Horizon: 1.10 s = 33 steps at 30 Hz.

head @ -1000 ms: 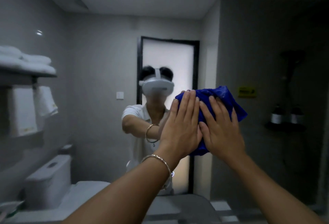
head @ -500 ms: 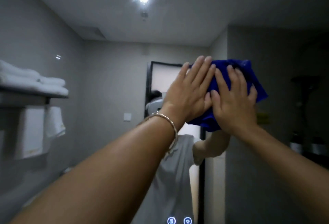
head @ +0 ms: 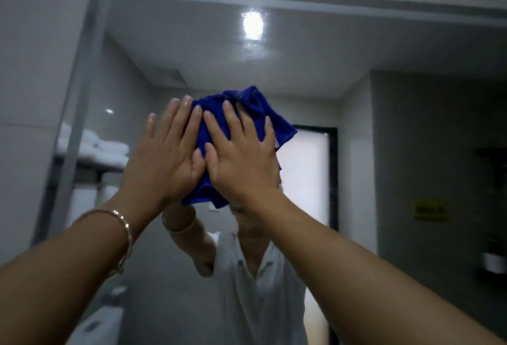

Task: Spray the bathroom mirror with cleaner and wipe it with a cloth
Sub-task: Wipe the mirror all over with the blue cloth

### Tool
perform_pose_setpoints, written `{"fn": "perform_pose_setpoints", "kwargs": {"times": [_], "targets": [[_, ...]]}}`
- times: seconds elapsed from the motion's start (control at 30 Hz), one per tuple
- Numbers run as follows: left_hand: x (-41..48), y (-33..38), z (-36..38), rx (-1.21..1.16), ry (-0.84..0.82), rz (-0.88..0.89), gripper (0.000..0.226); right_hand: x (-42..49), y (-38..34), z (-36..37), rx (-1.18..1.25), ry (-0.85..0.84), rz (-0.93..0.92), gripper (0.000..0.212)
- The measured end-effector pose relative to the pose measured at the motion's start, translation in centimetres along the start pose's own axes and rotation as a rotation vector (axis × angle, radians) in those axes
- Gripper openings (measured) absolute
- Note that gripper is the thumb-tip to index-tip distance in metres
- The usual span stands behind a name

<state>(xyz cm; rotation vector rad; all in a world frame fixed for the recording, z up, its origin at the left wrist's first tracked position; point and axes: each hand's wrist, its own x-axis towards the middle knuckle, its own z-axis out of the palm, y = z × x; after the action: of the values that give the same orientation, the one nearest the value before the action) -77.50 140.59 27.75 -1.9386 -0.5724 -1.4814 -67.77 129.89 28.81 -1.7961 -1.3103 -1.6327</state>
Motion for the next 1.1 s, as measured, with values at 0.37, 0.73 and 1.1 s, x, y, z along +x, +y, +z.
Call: {"fn": "perform_pose_setpoints", "kwargs": {"times": [0.37,0.73,1.1], "targets": [[-4.6,-3.8,0.6,-0.113,-0.089,-0.071,0.067,0.3,-3.8,1.5,0.008,0.023,-0.209,0.055],[12.4,7.0,-1.7,-0.16,0.025,0.066,0.065,5.5,12.1,-4.5,0.012,0.087,0.025,0.052],[7.9,25.4,-2.0,-0.146,-0.051,0.25,0.077,-10.3,23.4,-5.7,0.033,-0.002,0.28,0.053]]}}
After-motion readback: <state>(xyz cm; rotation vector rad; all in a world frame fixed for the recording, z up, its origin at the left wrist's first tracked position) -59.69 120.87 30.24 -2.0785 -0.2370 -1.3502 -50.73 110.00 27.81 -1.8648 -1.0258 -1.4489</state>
